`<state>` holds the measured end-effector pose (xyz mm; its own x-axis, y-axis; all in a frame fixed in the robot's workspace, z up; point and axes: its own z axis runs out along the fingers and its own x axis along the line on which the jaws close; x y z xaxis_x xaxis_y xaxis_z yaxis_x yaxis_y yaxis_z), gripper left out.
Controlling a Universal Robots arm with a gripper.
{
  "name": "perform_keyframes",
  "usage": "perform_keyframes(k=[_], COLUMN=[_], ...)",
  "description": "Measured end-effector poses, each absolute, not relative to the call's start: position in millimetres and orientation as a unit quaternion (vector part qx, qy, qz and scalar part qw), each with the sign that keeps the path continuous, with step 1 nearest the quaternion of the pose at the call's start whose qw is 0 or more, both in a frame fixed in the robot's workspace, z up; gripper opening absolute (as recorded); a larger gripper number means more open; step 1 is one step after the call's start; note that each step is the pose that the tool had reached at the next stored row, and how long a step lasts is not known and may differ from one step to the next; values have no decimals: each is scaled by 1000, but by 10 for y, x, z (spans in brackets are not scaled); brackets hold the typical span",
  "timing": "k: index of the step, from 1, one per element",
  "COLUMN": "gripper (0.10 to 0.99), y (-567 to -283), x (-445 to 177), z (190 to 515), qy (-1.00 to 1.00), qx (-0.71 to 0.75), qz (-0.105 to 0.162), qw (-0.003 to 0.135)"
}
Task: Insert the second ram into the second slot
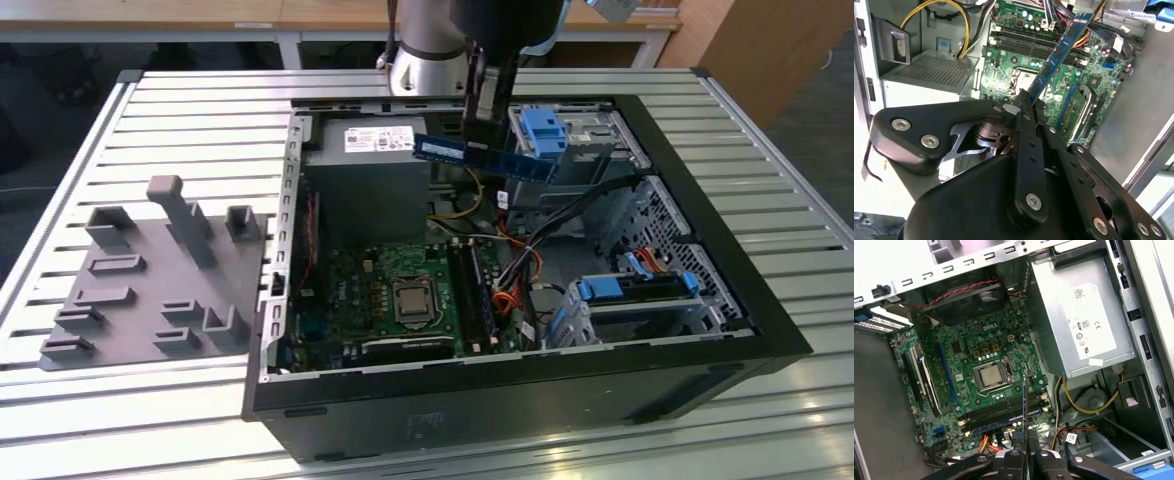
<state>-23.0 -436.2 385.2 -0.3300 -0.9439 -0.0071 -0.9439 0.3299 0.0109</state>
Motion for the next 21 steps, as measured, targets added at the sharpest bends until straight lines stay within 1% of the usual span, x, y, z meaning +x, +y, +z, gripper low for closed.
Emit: perform_keyframes(k=[21], gripper=[137], y=[-4362], x=[-230], z=[3847], qy=[-862], qx=[508], qz=[-5], qw=[1])
